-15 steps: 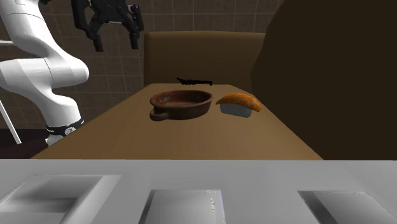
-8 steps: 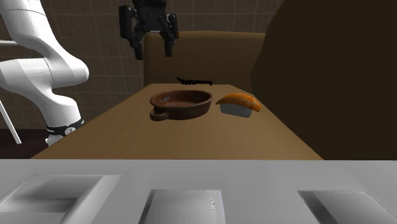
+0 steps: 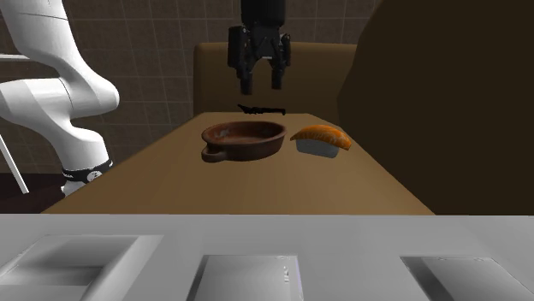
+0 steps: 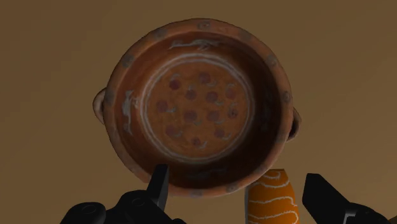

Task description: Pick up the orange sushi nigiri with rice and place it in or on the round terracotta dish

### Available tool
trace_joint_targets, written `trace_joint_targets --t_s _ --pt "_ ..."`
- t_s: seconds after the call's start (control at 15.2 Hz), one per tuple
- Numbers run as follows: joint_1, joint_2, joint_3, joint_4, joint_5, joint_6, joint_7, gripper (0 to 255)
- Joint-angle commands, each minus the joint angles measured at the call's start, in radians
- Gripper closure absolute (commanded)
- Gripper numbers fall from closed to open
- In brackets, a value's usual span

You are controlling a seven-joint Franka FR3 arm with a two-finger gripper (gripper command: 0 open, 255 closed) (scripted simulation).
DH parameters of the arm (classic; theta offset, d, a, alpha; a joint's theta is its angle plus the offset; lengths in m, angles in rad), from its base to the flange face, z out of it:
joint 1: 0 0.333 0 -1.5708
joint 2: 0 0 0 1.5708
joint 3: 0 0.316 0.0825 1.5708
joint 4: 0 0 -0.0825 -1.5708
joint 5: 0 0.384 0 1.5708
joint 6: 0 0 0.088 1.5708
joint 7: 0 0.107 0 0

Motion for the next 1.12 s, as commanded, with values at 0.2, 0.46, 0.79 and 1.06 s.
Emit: trace_joint_targets --t_s 0.2,0.46,0.79,1.06 --pt "0.058 0.222 0.018 0.242 -0.093 -0.031 0.099 0" --pt "0.13 0.42 0.01 0.496 -0.167 -0.095 0.156 0" --pt "0.134 0.441 0.006 0.47 -0.174 -0.049 0.163 0" --pt "0.129 0.439 0.005 0.418 -0.174 0.0 0.165 0"
